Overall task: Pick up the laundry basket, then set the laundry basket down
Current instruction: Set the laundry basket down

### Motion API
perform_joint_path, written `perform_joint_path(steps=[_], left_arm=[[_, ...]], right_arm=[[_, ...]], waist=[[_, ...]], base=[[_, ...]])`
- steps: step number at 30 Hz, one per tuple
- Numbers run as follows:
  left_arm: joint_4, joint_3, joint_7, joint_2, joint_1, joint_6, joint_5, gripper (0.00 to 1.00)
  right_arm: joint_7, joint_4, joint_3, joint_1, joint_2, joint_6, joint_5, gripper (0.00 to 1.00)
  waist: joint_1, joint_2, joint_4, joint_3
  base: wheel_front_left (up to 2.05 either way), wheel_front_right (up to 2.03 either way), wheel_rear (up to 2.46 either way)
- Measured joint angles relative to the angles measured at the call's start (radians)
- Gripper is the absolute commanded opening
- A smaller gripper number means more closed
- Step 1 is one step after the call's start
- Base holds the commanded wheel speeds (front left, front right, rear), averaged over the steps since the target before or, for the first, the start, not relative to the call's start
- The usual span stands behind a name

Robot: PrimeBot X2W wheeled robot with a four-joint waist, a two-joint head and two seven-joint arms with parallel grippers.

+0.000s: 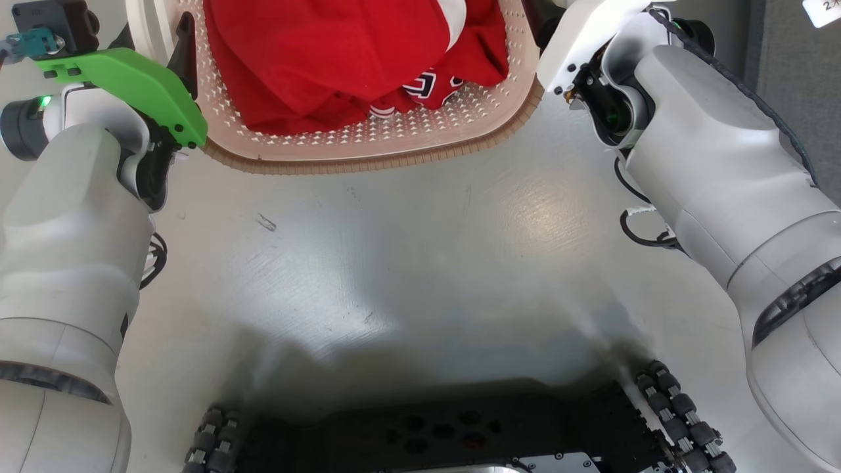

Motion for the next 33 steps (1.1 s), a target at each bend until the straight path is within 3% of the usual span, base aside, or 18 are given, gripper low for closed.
perform_joint_path(steps=[15, 33], left_arm=[[0.02, -0.003, -0.014, -0.005, 0.032, 0.0, -0.002, 1.0], [-0.026, -0.005, -0.058, 0.006, 0.148, 0.0, -0.012, 1.0]], right_arm=[[-0.007, 0.016, 0.02, 0.029, 0.0, 0.003, 0.018, 1.0], [-0.063, 0.032, 0.04, 0.11, 0.001, 0.035, 0.035, 1.0]], waist=[[0.0, 0.0, -0.006, -0.089], [0.0, 0.0, -0.015, -0.272]], base=[[0.0, 0.0, 0.0], [0.0, 0.0, 0.0]])
